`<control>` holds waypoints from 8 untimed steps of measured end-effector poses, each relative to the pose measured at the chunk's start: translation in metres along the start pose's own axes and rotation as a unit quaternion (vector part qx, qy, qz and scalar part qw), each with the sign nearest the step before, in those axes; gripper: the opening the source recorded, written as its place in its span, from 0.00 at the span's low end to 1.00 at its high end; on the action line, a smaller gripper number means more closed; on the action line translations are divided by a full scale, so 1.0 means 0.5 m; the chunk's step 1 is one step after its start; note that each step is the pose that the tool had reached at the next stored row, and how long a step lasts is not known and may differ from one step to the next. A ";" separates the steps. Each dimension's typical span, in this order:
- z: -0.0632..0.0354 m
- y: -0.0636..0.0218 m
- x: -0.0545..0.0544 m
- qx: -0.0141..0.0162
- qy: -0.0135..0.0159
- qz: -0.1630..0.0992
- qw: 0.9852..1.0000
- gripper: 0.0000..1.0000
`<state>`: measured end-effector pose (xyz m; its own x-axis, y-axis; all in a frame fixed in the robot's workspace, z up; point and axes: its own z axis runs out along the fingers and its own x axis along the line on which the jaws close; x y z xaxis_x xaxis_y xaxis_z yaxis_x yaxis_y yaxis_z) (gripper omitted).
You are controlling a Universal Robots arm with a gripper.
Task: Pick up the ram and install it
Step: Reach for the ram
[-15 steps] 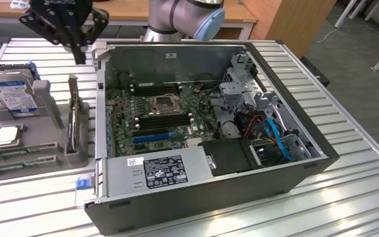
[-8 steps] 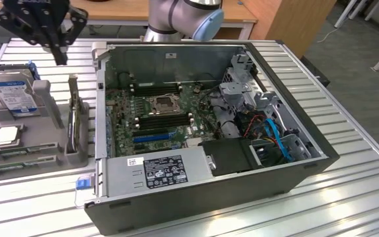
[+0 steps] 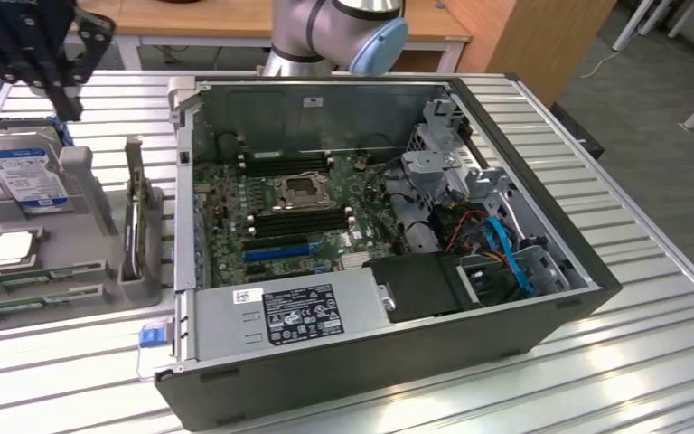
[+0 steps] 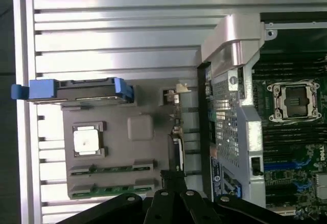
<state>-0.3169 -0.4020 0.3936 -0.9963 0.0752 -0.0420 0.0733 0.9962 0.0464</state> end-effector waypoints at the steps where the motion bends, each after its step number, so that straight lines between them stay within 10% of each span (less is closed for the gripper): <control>1: 0.000 -0.001 0.009 0.000 0.000 0.000 1.000 0.11; 8: -0.003 -0.009 0.072 0.000 0.000 0.000 1.000 0.11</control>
<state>-0.3533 -0.4039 0.3936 -0.9963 0.0752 -0.0421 0.0733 0.9962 0.0464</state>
